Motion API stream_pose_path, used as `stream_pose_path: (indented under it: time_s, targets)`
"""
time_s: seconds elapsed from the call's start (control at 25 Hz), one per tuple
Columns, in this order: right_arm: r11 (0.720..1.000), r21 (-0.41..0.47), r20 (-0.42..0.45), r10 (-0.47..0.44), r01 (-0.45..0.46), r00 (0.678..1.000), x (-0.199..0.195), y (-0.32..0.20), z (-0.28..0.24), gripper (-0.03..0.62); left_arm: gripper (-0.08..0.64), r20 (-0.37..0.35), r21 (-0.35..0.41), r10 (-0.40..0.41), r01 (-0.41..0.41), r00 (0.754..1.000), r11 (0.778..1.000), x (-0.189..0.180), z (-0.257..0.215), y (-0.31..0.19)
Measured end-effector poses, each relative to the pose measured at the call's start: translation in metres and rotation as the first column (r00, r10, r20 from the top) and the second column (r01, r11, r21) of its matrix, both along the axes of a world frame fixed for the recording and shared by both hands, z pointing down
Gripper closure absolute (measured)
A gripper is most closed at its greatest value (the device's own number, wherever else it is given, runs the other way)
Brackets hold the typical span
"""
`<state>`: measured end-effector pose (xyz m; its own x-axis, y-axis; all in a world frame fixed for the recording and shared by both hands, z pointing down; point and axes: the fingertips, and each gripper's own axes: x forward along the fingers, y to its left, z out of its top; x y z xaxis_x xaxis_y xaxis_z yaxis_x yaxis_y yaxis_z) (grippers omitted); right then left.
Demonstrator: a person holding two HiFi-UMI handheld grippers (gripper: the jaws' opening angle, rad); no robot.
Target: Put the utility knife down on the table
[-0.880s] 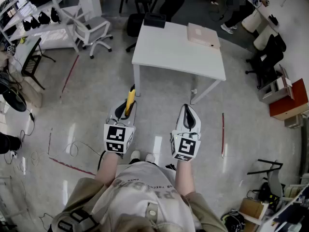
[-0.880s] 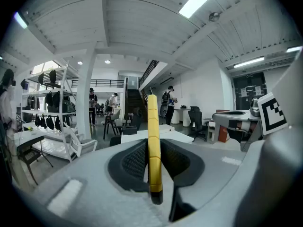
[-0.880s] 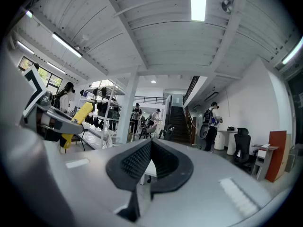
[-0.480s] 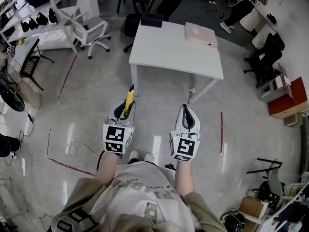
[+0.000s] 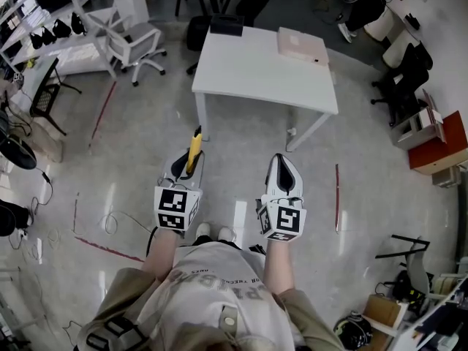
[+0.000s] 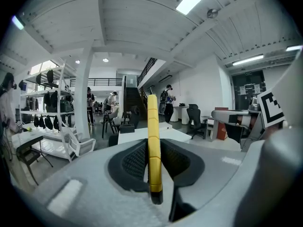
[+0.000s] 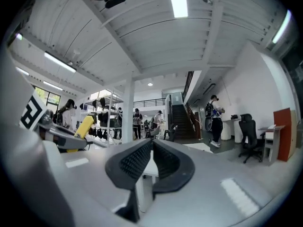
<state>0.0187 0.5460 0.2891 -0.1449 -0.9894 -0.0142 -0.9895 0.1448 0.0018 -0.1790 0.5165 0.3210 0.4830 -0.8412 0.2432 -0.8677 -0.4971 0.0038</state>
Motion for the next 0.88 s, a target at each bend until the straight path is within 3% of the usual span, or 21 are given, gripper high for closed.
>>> stream_pose_path:
  time_s: [0.04,0.08,0.12,0.64,0.88]
  targets:
    - [1.0,-0.004,0.025,-0.015,0.015,1.0,0.001,0.0,0.001,0.538,0.483,0.002,-0.003,-0.002,0.002,1.0,1.0,0.001,0.001,0.0]
    - [0.999,-0.011,0.039,-0.03,0.03,0.999,0.002,-0.001,0.003,0.442,0.483,0.003,-0.005,-0.003,0.003,1.0,1.0,0.002,0.002,0.0]
    - [0.999,-0.018,0.044,-0.036,0.037,0.998,0.005,-0.001,0.005,0.42,0.483,0.005,-0.006,-0.003,0.003,1.0,1.0,0.004,0.002,-0.001]
    - [0.998,-0.053,0.023,-0.035,0.036,0.999,0.045,-0.004,0.012,0.397,0.483,0.022,-0.021,0.005,-0.005,1.0,1.0,0.037,0.005,-0.003]
    - [0.995,-0.097,0.024,-0.038,0.04,0.999,0.05,-0.001,0.029,0.397,0.483,0.022,-0.061,-0.017,0.019,1.0,0.998,0.031,0.022,0.001]
